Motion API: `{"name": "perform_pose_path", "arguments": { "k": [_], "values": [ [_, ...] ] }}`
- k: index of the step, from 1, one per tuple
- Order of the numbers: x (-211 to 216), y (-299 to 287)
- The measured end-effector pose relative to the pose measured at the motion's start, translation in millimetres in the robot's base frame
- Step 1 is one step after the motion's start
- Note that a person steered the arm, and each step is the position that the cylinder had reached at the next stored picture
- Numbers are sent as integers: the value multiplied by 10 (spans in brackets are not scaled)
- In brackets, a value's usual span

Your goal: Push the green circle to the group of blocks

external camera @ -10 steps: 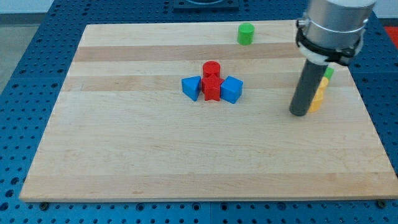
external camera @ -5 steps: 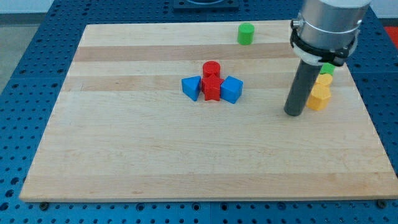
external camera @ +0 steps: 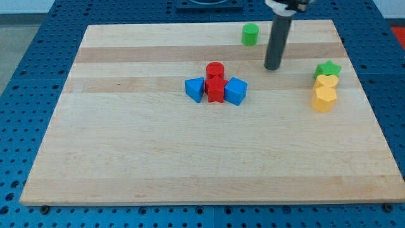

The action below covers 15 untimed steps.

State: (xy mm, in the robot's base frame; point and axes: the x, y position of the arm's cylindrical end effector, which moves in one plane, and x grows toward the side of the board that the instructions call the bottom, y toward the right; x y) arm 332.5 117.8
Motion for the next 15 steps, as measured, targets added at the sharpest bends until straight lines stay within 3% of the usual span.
{"name": "perform_pose_path", "arguments": {
  "k": [3, 5, 6, 11, 15],
  "values": [
    [-655, -865],
    [-1146, -809],
    [-1172, -579],
    [-510, 238],
    [163, 239]
  ]
}}
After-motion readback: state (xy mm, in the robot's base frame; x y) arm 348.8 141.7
